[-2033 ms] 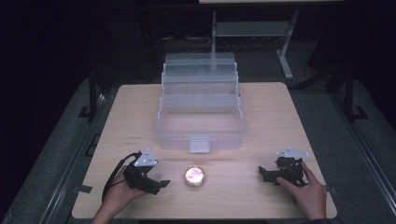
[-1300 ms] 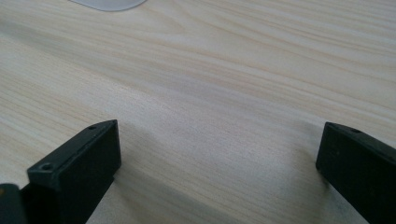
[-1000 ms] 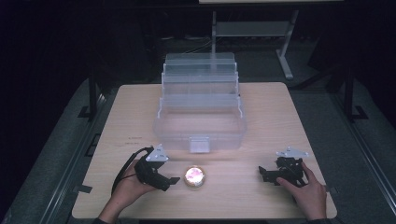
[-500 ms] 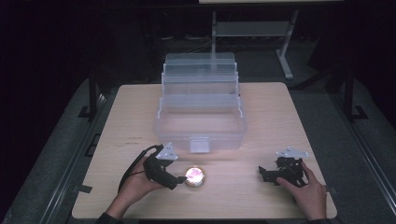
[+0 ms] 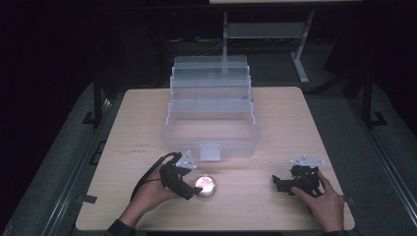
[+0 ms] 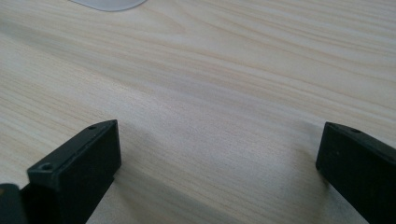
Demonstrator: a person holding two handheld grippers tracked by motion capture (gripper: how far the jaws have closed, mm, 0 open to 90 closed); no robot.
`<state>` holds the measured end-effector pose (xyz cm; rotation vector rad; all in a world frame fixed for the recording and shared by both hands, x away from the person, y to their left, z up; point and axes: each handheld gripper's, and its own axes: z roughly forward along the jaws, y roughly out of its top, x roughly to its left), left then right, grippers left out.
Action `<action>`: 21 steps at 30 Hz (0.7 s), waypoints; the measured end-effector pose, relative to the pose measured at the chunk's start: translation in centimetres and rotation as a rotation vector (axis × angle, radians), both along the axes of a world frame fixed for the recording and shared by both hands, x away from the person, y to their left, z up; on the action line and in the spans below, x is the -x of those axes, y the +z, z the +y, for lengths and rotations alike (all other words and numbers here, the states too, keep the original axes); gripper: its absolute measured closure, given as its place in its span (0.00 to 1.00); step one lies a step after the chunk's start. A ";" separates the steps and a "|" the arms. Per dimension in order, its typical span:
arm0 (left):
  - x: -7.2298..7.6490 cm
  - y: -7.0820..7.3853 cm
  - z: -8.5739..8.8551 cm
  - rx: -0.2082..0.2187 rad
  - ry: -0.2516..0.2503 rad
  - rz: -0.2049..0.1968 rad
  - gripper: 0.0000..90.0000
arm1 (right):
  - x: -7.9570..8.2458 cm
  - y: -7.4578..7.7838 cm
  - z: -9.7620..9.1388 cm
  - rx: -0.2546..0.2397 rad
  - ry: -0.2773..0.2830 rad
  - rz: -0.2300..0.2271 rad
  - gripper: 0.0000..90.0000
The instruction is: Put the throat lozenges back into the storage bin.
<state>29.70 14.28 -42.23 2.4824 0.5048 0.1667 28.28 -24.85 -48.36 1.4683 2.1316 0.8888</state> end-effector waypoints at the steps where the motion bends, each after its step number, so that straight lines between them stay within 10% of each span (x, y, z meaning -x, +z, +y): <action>1: -0.1 0.0 -0.2 0.002 -0.004 0.001 0.15 | 0.0 0.0 0.0 0.000 0.000 0.000 0.00; 21: -0.7 -1.1 -3.2 -0.068 -0.059 0.040 0.15 | 0.0 0.0 0.0 0.000 0.000 0.000 0.00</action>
